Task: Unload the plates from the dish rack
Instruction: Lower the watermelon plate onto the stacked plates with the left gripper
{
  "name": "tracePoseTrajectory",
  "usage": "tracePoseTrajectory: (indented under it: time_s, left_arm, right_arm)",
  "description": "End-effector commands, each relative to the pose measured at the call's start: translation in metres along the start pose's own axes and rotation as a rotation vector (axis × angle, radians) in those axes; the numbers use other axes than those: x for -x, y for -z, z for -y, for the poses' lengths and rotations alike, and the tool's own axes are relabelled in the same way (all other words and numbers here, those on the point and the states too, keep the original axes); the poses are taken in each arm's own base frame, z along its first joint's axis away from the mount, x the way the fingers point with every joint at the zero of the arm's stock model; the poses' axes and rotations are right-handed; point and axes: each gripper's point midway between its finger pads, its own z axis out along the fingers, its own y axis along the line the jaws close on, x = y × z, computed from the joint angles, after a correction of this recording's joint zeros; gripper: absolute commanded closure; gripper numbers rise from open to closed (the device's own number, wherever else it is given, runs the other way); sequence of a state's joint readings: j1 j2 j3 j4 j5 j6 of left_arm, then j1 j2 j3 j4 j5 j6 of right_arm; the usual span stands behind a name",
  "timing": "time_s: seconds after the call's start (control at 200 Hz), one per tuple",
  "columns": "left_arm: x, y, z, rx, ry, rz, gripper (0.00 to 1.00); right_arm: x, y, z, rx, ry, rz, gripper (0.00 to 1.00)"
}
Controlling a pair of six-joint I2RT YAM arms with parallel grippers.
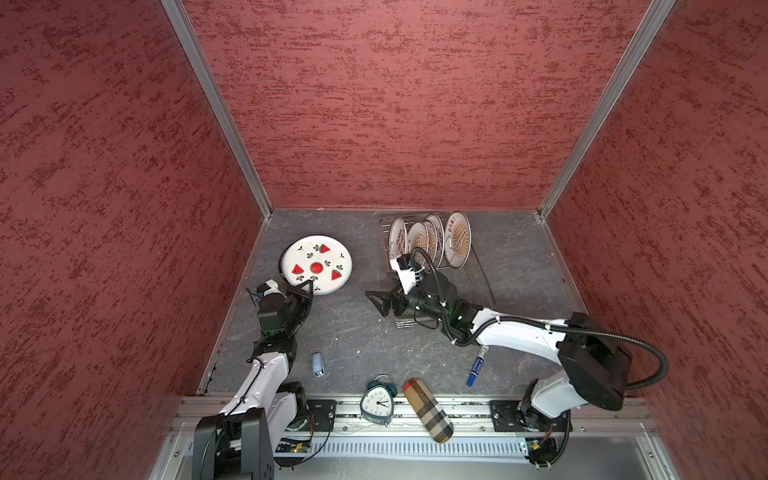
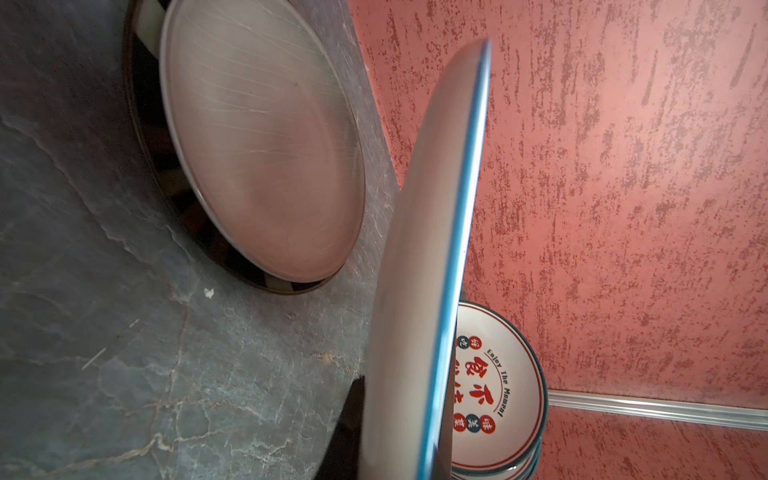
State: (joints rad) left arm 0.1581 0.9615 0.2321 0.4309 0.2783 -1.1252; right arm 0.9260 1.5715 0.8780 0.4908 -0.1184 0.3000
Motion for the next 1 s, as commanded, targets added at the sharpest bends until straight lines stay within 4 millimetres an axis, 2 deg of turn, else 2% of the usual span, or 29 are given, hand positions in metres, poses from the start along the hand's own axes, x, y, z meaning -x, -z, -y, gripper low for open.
tracePoseTrajectory:
  time_s: [0.0,0.401,0.601,0.992]
  left_arm:
    - [0.033,0.0,0.047,-0.127,-0.082,0.124,1.0]
    - [0.053,-0.034,0.03,-0.024,-0.093,0.14,1.0]
    - [0.061,-0.054,0.018,0.06,-0.123,0.137,1.0]
    - [0.067,-0.075,0.0,0.118,-0.102,0.138,1.0]
  right_arm:
    - [-0.002,-0.012,-0.008,0.033,-0.016,-0.057,0.01]
    - [-0.016,-0.038,-0.003,0.024,-0.007,-0.107,0.01]
    - [-0.018,-0.042,-0.007,0.046,-0.009,-0.113,0.01]
    - [-0.027,-0.053,-0.005,0.044,-0.001,-0.147,0.01]
